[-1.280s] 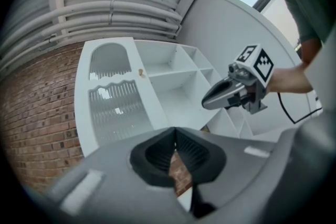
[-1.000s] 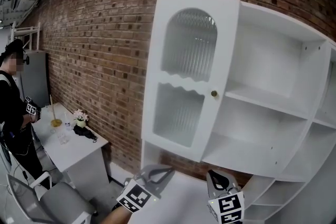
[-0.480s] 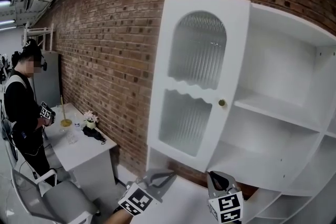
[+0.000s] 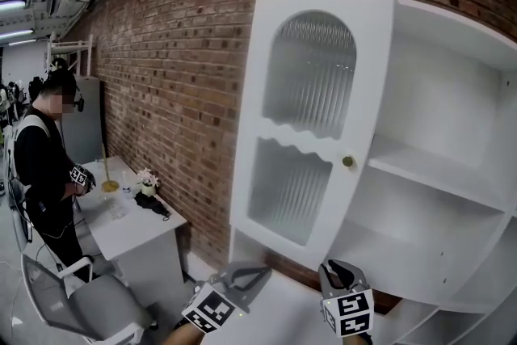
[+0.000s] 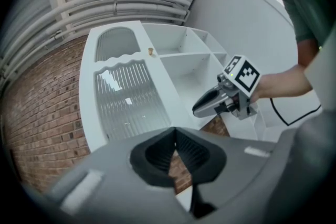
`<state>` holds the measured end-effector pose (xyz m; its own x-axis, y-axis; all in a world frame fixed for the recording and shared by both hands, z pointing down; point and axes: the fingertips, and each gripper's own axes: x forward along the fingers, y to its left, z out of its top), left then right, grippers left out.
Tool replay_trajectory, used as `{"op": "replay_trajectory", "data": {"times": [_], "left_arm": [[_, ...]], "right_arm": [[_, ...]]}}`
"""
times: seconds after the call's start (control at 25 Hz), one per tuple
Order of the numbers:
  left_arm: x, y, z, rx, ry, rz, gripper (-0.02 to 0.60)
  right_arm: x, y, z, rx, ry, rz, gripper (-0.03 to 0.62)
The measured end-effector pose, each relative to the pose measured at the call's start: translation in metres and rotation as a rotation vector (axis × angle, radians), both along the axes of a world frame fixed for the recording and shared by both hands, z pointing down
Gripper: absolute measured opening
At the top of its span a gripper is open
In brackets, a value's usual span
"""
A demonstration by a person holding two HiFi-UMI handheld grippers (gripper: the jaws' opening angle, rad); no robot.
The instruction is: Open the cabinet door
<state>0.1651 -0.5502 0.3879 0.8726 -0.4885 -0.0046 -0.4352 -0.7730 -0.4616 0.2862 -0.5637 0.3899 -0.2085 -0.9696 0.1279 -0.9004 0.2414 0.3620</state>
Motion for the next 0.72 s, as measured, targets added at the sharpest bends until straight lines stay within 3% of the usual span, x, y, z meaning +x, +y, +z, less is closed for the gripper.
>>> {"op": "replay_trajectory", "data": {"times": [0.36, 0.56, 0.72], "left_arm": [[-0.007, -0.007, 0.001, -0.005, -0.002, -0.039, 0.002], [-0.011, -0.003, 0.0, -0.005, 0.0, -0.059, 0.002], [-0.015, 0.006, -0.002, -0.006, 0.005, -0.075, 0.002]], "right_arm": [[0.004, -0.029, 0.012, -0.048, -0.053, -0.013, 0.158], [-0.001, -0.021, 0.011, -0.049, -0.064, -0.049, 0.098], [-0.011, -0.006, 0.012, -0.052, -0.07, -0.086, 0.088]]}}
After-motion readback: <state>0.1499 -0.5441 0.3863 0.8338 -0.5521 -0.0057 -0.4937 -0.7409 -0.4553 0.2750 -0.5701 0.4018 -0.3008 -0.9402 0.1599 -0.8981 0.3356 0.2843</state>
